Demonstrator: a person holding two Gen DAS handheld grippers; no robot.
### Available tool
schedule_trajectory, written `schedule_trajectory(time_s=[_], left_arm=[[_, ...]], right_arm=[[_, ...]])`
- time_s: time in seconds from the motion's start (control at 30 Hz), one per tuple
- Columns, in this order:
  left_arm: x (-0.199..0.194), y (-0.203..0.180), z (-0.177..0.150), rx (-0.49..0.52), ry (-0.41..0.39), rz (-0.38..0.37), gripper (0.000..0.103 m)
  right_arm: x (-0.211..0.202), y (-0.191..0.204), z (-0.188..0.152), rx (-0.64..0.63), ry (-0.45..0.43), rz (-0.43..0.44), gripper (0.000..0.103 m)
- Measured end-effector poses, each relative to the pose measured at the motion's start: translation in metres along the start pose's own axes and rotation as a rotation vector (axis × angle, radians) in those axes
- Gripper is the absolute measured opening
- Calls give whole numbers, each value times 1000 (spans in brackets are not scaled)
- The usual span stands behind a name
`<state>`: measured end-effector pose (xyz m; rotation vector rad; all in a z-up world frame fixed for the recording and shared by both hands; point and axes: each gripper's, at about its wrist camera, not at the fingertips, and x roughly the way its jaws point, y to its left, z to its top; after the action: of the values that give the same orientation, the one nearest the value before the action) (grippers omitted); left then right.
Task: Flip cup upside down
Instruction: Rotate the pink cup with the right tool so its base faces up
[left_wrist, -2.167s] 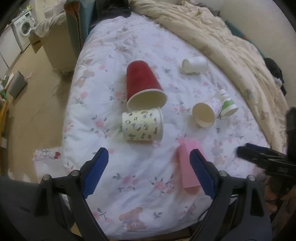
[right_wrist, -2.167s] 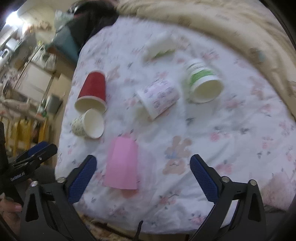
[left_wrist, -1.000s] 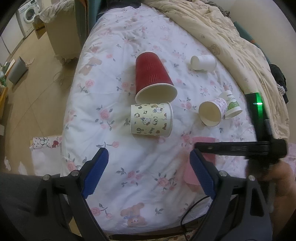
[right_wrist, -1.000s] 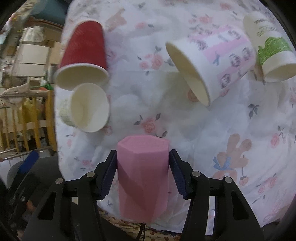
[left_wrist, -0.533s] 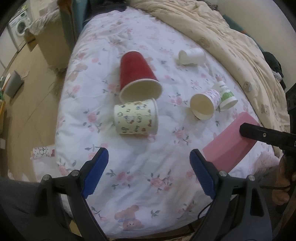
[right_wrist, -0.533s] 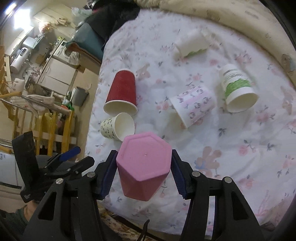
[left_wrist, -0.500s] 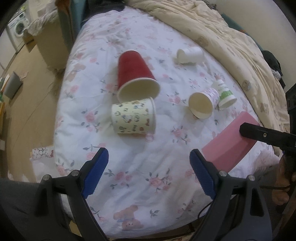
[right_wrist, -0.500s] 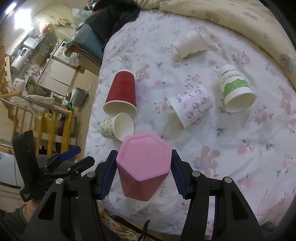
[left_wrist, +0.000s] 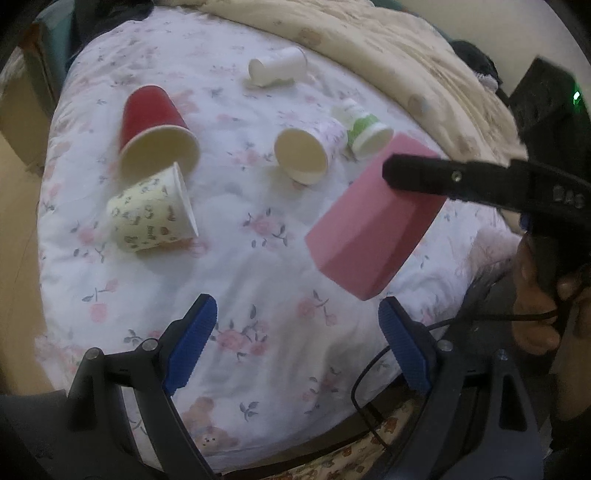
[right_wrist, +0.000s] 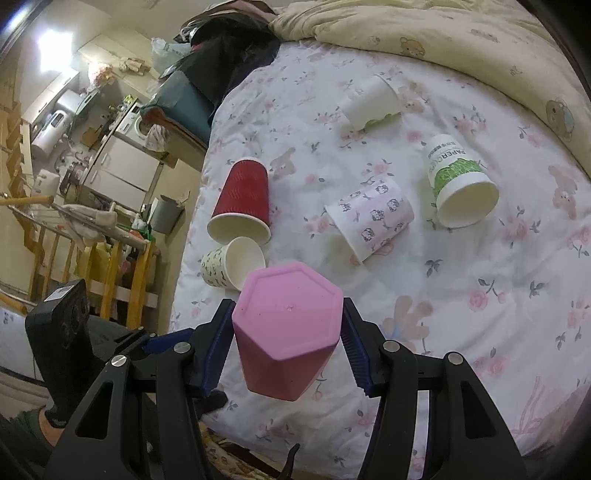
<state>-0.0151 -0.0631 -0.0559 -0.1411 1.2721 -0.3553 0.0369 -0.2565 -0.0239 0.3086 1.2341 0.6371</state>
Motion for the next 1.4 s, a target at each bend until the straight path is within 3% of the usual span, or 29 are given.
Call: schedule_trajectory(time_s=[0.37,0.83,0.97,1.13,1.23,1.4], left_arm=[[9,23,1,-89,26,59,87],[10,25,-1,-83,29,109,86],[0,35,0,-108,-12,181,86],[-13,55,0,-181,-41,196,88],[-19,59,-1,-188,-44,215,102],[-27,60,-5,-186,-52,219,103]], right_arm=[[-1,21,-15,-105,22,-44,58],[-2,31,-26,-146,28,-68,57],[-5,37,-18,-197,23,-150,57],[8,45,1,-309,82,-294,57],[28,47,13,-352,137,-326,57],[65,52,24,-414,210,-376,57]])
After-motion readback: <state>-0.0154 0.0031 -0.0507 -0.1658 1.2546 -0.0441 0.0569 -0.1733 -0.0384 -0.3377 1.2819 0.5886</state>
